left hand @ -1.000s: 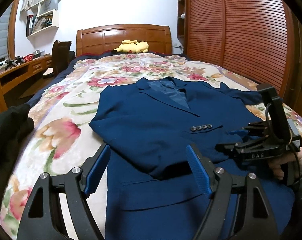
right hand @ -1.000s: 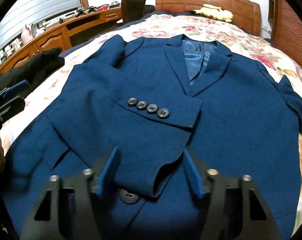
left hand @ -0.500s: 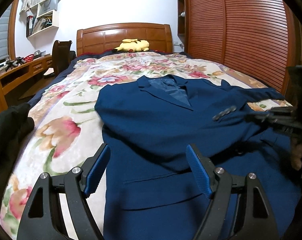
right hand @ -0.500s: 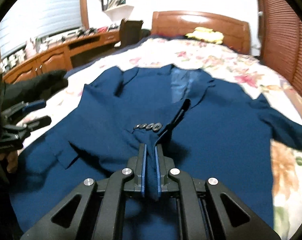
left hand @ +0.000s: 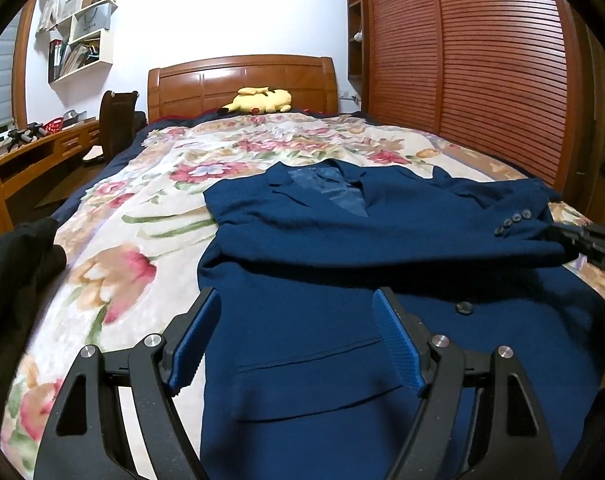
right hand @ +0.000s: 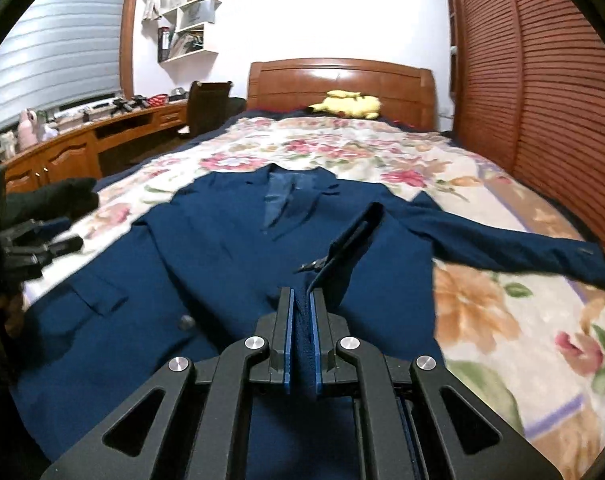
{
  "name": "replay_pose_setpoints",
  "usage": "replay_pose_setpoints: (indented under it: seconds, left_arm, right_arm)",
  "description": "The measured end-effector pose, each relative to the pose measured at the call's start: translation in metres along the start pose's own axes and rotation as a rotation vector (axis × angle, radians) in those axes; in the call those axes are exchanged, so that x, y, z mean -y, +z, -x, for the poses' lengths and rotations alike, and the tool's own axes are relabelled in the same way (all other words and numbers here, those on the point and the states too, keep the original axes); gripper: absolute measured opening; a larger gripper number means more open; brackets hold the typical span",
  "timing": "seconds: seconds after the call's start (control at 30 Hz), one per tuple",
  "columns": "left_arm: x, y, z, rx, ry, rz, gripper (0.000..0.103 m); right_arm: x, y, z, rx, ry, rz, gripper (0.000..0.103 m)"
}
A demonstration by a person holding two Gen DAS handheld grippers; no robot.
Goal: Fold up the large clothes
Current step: 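Straighten the cuff on the jacket front and open the right gripper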
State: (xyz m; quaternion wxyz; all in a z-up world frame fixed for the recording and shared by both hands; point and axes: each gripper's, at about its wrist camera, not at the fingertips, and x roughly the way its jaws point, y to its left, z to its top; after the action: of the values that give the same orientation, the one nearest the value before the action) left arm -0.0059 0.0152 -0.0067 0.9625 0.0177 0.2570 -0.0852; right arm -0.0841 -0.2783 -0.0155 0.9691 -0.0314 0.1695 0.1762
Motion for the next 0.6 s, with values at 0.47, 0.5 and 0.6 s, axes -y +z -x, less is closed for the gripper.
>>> replay_pose_setpoints:
  seconds: [0.47, 0.5, 0.6]
  left_arm:
    - [0.015, 0.001, 0.004, 0.007, -0.048, -0.013, 0.079]
    - [0.017, 0.001, 0.004, 0.007, -0.051, -0.015, 0.079]
    - [0.020, 0.001, 0.005, 0.010, -0.057, -0.020, 0.079]
  right_arm:
    - [-0.043, -0.031, 0.035, -0.092, 0.031, 0.016, 0.008]
    - [-0.044, -0.032, 0.037, -0.096, 0.033, 0.014, 0.009]
    - [-0.044, -0.032, 0.043, -0.100, -0.003, 0.004, 0.026]
